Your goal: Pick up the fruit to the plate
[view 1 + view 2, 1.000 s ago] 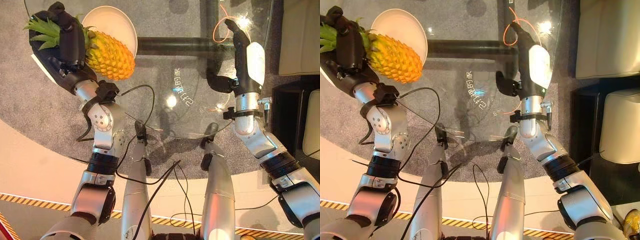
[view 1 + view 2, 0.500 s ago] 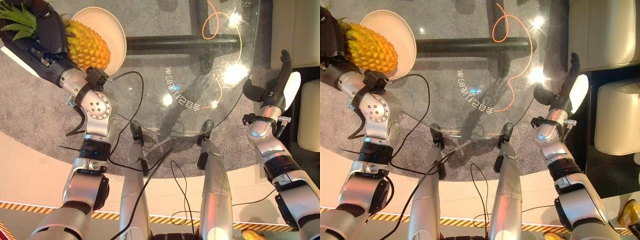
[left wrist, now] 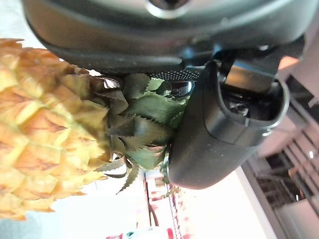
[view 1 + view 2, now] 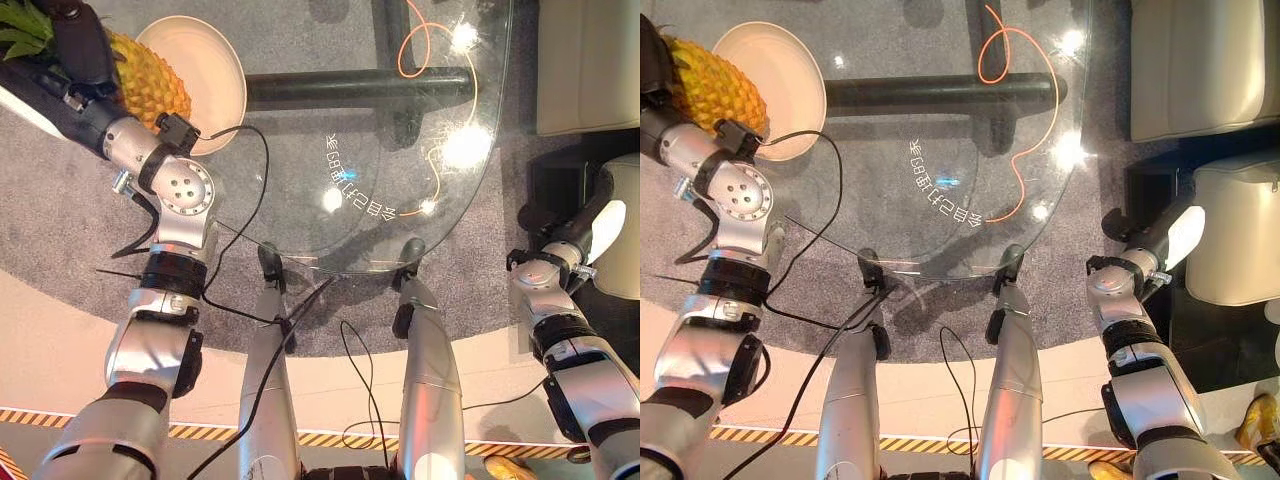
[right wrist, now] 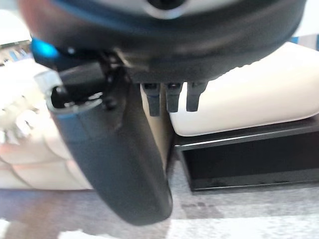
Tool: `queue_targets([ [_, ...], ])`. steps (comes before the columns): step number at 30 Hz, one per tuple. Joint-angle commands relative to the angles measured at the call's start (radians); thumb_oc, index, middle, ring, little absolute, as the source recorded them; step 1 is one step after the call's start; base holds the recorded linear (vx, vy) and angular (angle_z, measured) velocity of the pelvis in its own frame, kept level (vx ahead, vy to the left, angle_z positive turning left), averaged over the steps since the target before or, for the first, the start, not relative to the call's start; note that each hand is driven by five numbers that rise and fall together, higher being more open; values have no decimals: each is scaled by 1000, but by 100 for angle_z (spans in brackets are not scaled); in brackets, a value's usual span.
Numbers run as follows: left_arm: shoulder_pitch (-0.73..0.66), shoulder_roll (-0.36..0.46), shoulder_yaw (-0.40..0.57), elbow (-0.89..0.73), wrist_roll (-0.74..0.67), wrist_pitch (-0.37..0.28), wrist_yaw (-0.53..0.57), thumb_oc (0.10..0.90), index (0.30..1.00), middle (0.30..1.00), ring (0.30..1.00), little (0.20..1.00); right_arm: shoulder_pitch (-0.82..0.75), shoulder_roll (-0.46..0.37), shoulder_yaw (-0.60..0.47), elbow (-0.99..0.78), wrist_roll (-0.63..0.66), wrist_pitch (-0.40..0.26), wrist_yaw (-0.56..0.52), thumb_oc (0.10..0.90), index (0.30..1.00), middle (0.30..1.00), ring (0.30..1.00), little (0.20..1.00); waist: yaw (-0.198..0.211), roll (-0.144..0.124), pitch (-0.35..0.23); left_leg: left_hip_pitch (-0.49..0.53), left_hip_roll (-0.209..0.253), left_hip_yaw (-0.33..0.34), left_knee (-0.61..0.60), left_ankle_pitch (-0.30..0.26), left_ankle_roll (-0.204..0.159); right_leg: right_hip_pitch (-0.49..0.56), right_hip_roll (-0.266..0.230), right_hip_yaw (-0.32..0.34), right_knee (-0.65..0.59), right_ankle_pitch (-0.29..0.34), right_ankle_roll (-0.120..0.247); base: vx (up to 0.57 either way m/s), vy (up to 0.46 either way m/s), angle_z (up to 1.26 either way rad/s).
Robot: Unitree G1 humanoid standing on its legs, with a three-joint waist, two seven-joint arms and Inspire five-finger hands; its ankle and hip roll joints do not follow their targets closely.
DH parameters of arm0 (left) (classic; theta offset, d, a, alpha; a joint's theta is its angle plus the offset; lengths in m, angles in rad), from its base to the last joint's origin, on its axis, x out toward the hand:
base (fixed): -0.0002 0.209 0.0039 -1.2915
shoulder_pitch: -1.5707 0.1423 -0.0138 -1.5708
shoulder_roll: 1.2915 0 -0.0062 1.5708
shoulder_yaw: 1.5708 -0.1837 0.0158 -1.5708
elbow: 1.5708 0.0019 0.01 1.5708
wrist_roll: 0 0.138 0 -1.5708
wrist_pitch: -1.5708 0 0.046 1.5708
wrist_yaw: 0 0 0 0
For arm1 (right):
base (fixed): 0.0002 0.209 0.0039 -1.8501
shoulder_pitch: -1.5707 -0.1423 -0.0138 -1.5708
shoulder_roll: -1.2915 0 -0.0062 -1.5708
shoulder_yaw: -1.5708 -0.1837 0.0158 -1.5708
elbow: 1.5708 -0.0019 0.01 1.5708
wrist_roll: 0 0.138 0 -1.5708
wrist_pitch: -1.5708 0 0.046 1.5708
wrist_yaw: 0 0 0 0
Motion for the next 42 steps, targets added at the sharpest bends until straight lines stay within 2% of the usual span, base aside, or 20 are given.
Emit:
queue_targets([
  [1, -167, 137, -18, 15, 54, -79, 16, 100, 300, 300, 300, 200, -36, -19, -1, 66, 0, -14, 40, 800, 900, 900, 900, 900, 16, -23, -27, -44, 21, -39, 135, -109, -39, 53, 22, -3, -72, 0, 32, 0, 0, 0],
  [10, -215, 159, -58, 121, -23, -74, -26, 100, 300, 300, 300, 200, -32, 1, 39, 97, -22, -23, 120, 800, 900, 900, 900, 900, 2, -30, -27, -42, 24, -37, 139, -109, -38, 50, 33, 8, -67, -5, 26, 0, 0, 0],
  [22, -273, 152, -78, 211, -91, -87, -78, 100, 300, 300, 300, 200, -34, 64, 103, 94, -31, 5, 256, 800, 900, 900, 900, 900, -12, -37, -27, -44, 27, -33, 139, -107, -45, 44, 40, 19, -64, -12, 21, -2, 13, -2],
  [38, -290, 147, -98, 252, -105, -76, -128, 100, 300, 300, 300, 200, -40, 74, 124, 99, -31, 15, 291, 800, 900, 900, 900, 900, -19, -43, -27, -49, 29, -33, 140, -106, -48, 38, 48, 24, -62, -15, 18, 0, 1, -1],
  [42, -296, 153, -102, 276, -114, -72, -147, 204, 389, 389, 389, 304, -41, 76, 122, 103, -36, 14, 291, 800, 900, 900, 900, 900, -21, -42, -27, -50, 28, -33, 144, -107, -47, 36, 50, 26, -59, -16, 17, 0, 0, 0],
])
